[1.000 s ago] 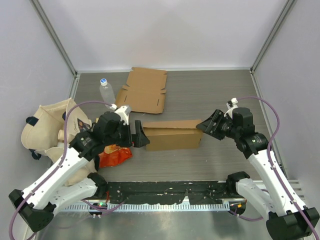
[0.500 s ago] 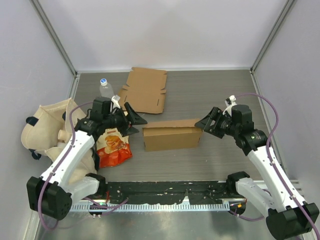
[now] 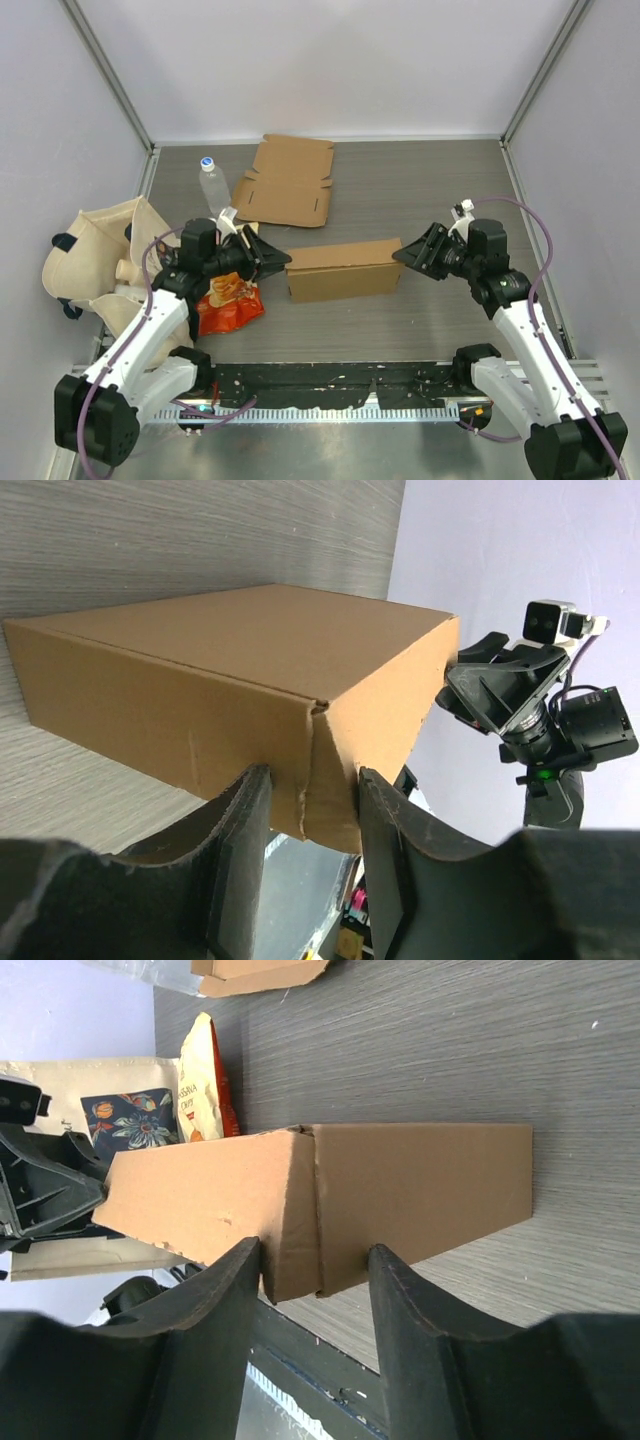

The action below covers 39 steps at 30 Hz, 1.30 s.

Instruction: Fold the paper box

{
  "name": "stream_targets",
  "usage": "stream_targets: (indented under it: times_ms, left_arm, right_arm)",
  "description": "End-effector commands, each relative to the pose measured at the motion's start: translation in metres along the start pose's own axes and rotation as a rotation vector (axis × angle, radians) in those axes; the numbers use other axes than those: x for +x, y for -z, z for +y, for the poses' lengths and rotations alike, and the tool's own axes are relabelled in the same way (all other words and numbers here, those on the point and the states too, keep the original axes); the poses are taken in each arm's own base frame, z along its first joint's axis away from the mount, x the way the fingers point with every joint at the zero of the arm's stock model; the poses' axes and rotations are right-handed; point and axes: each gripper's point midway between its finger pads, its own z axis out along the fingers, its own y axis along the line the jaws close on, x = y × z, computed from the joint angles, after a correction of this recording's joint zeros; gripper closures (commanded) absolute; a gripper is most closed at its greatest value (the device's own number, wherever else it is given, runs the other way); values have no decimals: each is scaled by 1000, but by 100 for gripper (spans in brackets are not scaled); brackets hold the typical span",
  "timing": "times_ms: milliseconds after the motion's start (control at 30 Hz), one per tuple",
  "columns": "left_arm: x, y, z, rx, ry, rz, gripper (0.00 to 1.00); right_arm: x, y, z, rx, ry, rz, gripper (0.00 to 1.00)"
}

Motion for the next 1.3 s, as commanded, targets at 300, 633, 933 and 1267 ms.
stream_targets:
  times_ms: [300,633,933,1267]
  left_arm:
    - [7,14,16,-106,-100,13,40]
    - [20,2,48,-128,-60,63,57]
    - [17,0,50,-155,-81,78,50]
    - [18,-1,63,-210,-125,107,59]
  right_arm:
    - [-20,14,15,-104,56,-17,43]
    - [-10,4,0,-141,25,13,58]
    - [-41,27,33,-151,157,-82,23]
    - [-45,-23,17,-250,93,27,36]
